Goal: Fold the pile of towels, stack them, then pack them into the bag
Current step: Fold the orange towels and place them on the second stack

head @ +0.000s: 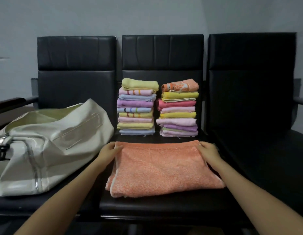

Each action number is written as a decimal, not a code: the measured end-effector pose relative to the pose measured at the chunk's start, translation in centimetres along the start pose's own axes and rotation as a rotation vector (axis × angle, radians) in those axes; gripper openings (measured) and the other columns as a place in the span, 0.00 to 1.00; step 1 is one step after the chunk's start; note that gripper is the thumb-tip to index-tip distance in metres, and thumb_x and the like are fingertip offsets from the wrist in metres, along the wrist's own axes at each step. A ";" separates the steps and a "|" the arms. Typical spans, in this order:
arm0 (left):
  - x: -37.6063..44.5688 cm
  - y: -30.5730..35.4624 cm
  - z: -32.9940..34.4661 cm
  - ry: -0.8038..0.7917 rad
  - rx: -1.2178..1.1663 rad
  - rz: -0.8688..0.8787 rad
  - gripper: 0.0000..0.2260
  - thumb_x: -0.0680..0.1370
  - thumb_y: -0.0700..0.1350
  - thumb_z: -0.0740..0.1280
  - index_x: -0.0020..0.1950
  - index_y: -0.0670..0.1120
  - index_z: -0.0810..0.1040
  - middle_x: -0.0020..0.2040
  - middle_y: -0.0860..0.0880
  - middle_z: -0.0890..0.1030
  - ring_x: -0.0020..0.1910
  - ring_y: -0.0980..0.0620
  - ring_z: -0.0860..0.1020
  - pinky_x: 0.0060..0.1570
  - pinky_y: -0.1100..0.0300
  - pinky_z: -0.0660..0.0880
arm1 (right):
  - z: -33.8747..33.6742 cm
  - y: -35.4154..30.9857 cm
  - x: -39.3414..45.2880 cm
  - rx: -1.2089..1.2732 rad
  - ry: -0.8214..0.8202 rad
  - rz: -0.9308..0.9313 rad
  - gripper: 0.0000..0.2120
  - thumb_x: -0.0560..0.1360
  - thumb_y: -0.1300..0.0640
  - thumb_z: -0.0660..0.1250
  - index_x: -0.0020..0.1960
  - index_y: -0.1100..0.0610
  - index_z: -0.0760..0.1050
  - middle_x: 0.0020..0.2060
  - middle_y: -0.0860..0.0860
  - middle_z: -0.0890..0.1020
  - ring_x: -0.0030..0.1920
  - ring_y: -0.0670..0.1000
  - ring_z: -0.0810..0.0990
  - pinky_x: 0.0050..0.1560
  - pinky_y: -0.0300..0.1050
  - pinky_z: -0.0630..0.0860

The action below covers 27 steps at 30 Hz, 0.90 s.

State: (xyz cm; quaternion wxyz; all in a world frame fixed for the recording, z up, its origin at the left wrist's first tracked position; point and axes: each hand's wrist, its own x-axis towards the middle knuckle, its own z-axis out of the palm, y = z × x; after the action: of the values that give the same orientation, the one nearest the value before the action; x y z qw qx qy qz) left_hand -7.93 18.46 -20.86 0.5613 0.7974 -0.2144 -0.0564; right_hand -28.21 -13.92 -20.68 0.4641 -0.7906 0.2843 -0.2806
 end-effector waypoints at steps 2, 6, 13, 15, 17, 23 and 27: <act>0.0 3.4 -0.5 0.101 -0.032 0.089 0.06 0.81 0.43 0.64 0.45 0.46 0.78 0.41 0.50 0.81 0.39 0.56 0.77 0.39 0.65 0.73 | -2.1 -3.9 -0.5 0.098 0.005 -0.071 0.08 0.79 0.56 0.65 0.49 0.58 0.81 0.41 0.51 0.82 0.44 0.48 0.79 0.43 0.43 0.74; 0.1 12.3 -1.6 0.317 -0.242 0.208 0.15 0.78 0.54 0.58 0.53 0.45 0.76 0.47 0.50 0.78 0.46 0.52 0.75 0.44 0.56 0.72 | -6.4 -13.9 -2.0 0.361 0.106 -0.244 0.06 0.80 0.55 0.64 0.53 0.52 0.79 0.44 0.46 0.81 0.44 0.42 0.79 0.39 0.31 0.76; -1.2 19.3 -3.7 0.465 -0.207 0.314 0.12 0.83 0.46 0.55 0.61 0.41 0.70 0.51 0.48 0.74 0.52 0.50 0.72 0.51 0.55 0.66 | -9.6 -20.3 -3.8 0.296 0.202 -0.369 0.10 0.80 0.53 0.63 0.49 0.56 0.80 0.42 0.50 0.79 0.42 0.45 0.77 0.42 0.39 0.73; -1.4 19.7 -4.5 0.493 -0.155 0.328 0.09 0.82 0.45 0.55 0.55 0.41 0.70 0.47 0.48 0.74 0.49 0.49 0.71 0.48 0.56 0.65 | -9.8 -21.1 -3.9 0.273 0.197 -0.369 0.10 0.80 0.53 0.62 0.48 0.56 0.80 0.42 0.51 0.80 0.42 0.47 0.77 0.42 0.40 0.74; -1.3 20.2 -5.2 0.505 -0.121 0.345 0.08 0.82 0.45 0.56 0.52 0.42 0.70 0.45 0.49 0.73 0.47 0.49 0.71 0.47 0.57 0.64 | -9.8 -21.7 -3.6 0.255 0.196 -0.334 0.10 0.80 0.54 0.62 0.49 0.58 0.81 0.45 0.56 0.82 0.46 0.53 0.80 0.47 0.47 0.77; 1.0 19.1 -5.7 0.365 -0.079 0.171 0.12 0.79 0.48 0.62 0.38 0.44 0.75 0.35 0.50 0.73 0.37 0.51 0.70 0.34 0.56 0.67 | -8.7 -20.2 -0.8 0.044 0.202 -0.168 0.16 0.77 0.56 0.63 0.56 0.68 0.79 0.53 0.63 0.80 0.55 0.62 0.78 0.59 0.60 0.74; 3.2 15.4 -4.4 0.285 -0.028 0.128 0.11 0.78 0.49 0.66 0.37 0.45 0.78 0.32 0.49 0.76 0.34 0.50 0.74 0.35 0.58 0.69 | -6.7 -16.2 1.3 -0.261 0.188 -0.101 0.16 0.78 0.48 0.61 0.44 0.57 0.82 0.40 0.55 0.83 0.43 0.56 0.81 0.43 0.49 0.76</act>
State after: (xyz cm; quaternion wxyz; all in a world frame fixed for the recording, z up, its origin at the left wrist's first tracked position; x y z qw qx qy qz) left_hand -7.89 16.71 -4.58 0.5994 0.7742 -0.1823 0.0904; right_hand -29.01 -12.07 -3.22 0.3142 -0.8276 0.3205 -0.3371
